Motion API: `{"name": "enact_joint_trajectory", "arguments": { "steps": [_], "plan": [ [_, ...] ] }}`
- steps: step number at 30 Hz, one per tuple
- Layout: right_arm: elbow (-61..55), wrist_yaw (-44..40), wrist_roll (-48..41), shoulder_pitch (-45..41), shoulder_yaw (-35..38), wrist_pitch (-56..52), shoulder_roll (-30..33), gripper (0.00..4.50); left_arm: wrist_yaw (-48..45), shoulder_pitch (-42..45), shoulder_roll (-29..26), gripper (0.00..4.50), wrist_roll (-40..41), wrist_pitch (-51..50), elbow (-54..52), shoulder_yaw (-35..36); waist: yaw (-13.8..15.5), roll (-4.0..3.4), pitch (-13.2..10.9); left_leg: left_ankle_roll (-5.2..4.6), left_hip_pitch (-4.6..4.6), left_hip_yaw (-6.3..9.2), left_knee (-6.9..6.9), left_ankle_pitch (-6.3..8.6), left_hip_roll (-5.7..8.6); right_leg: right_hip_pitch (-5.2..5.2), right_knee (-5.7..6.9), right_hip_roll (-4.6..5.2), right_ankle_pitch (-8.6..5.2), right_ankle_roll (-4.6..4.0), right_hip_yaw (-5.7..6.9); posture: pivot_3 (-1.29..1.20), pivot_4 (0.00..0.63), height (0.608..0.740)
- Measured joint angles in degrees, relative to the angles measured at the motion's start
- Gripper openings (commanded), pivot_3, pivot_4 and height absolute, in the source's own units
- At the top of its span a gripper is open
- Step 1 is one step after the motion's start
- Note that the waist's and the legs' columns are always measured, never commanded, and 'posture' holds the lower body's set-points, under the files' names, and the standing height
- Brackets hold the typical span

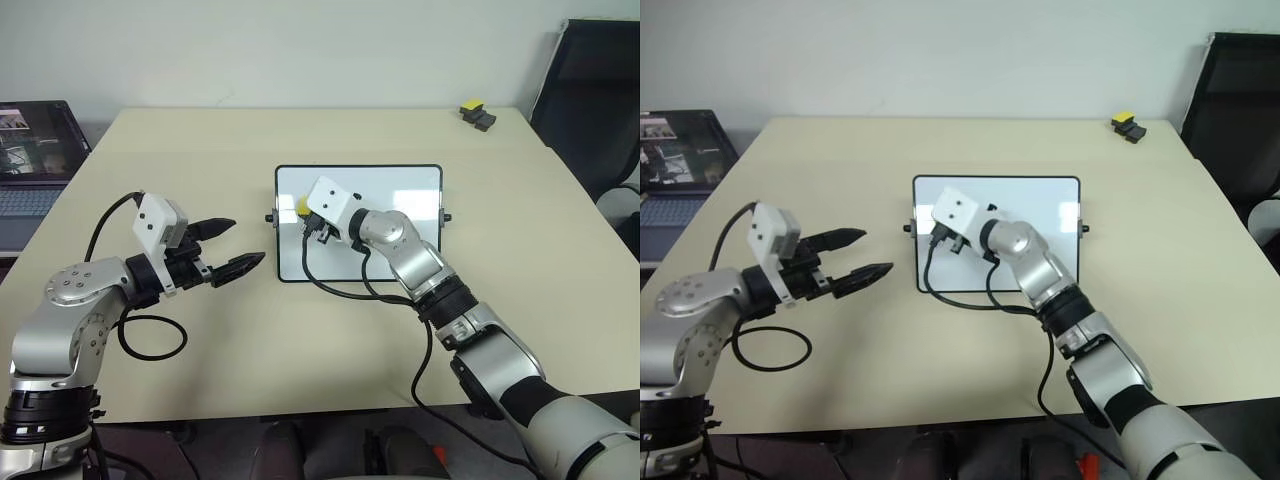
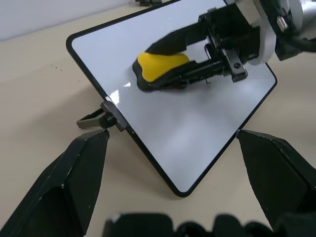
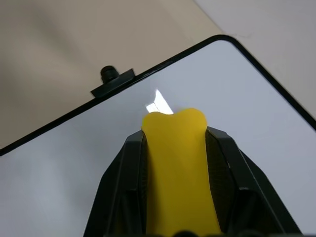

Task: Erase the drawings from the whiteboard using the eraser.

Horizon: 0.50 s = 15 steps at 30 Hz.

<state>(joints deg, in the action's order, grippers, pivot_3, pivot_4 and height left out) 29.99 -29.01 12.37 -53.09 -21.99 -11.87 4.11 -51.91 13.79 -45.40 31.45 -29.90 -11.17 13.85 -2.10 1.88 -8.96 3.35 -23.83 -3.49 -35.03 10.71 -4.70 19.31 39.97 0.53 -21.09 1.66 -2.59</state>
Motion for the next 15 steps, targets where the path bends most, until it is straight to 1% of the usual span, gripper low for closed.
{"name": "enact_joint_trajectory", "arguments": {
  "steps": [2,9,13,15],
  "plan": [
    [-0.1,-0.4,0.0,0.6,-0.3,0.0,0.0,1.3,0.0,0.0,0.0,4.5,0.0,0.0,0.0,0.0,-0.2,0.01,0.0,-0.03,0.14,0.05,0.0,-0.02,0.0,-0.01,0.0,0.11,0.01,-0.03,0.0,0.0,0.15,0.74],
    [-2.4,-1.4,-0.3,1.8,0.1,-1.5,-0.2,1.3,0.0,-0.2,0.0,4.5,0.0,0.0,0.0,0.0,-0.2,0.03,0.0,-0.11,0.13,0.1,0.0,-0.09,0.0,-0.01,0.01,0.18,0.06,-0.11,0.01,0.0,0.15,0.74],
    [-6.4,-2.2,-2.7,1.7,2.4,-7.3,-0.7,1.3,0.0,-0.2,0.0,4.5,0.0,0.0,0.0,0.0,-0.1,0.02,-0.1,-0.08,-0.24,0.08,0.04,-0.1,-0.01,0.08,-0.01,0.18,0.06,-0.11,0.01,0.0,0.15,0.74],
    [-7.2,-2.0,-3.4,0.2,3.7,-9.0,-0.7,1.3,0.0,-0.2,0.0,4.5,0.0,0.0,0.0,0.0,-0.1,-0.01,-0.1,-0.06,-0.56,0.05,0.08,-0.1,0.0,0.44,-0.02,0.18,0.06,-0.11,0.02,0.0,0.15,0.74]
  ]
}}
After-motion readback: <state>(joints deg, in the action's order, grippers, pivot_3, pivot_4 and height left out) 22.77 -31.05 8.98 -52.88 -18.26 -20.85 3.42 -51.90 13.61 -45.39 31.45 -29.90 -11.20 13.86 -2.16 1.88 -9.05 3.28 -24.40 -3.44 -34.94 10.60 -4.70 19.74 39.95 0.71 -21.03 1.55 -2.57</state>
